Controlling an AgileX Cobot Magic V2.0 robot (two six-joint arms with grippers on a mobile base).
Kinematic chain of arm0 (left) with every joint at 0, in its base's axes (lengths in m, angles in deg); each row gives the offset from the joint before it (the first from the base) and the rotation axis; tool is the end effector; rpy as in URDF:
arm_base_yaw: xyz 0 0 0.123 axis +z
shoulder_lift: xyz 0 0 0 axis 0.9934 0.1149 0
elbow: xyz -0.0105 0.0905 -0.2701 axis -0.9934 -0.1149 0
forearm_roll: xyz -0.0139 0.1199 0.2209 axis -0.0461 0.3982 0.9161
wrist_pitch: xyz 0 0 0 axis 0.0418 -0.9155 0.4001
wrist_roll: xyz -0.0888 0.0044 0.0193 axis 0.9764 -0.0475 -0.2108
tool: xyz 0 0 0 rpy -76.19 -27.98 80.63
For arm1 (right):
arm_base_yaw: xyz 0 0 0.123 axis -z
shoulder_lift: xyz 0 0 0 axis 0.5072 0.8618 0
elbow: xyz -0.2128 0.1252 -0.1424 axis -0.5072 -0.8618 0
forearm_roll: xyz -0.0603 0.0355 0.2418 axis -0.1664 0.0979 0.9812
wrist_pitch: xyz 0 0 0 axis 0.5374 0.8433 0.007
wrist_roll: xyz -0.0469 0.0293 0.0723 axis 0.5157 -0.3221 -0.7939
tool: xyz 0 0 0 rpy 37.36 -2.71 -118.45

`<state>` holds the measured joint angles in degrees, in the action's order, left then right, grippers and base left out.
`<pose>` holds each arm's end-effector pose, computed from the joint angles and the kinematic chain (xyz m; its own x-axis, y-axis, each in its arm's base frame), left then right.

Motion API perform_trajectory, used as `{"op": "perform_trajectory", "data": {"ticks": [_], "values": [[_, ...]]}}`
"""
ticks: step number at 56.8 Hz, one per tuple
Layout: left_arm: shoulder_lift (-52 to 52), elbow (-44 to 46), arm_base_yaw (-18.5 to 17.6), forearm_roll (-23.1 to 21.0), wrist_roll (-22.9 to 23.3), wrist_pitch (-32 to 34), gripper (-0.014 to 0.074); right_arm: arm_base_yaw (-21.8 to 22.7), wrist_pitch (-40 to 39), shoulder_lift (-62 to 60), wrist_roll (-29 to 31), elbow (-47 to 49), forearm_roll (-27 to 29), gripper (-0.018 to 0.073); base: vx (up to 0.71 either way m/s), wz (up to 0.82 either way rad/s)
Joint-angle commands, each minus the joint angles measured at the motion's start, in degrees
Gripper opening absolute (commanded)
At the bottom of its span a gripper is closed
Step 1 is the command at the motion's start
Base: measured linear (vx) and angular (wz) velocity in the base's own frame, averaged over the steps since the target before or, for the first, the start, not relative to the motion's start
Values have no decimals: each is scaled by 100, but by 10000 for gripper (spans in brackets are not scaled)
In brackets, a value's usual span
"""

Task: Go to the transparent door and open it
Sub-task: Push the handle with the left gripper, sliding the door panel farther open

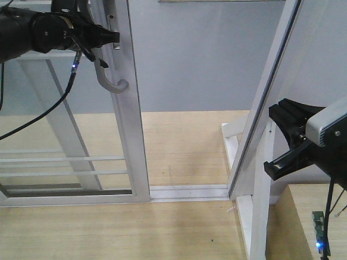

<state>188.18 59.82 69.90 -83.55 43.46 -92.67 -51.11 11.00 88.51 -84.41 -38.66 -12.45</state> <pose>0.4413 -0.1046 0.2862 -0.5323 0.0626 -0.8443 0.1880 0.9811 -0.0457 0.1619 0.0674 0.2581 -0.0724 -0.2943 -0.9530 -0.4448 0.8647 -0.2332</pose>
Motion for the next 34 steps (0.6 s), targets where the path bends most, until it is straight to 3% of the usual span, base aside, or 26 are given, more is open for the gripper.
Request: {"op": "perform_trajectory", "data": {"ticks": [1, 34], "values": [[-659, 328, 184, 339, 1, 1325, -3, 20, -465, -72, 24, 164, 18, -5, 0, 0], [-980, 322, 1087, 490, 0, 1025, -3, 20, -478, -72, 19, 164, 18, -5, 0, 0]]}}
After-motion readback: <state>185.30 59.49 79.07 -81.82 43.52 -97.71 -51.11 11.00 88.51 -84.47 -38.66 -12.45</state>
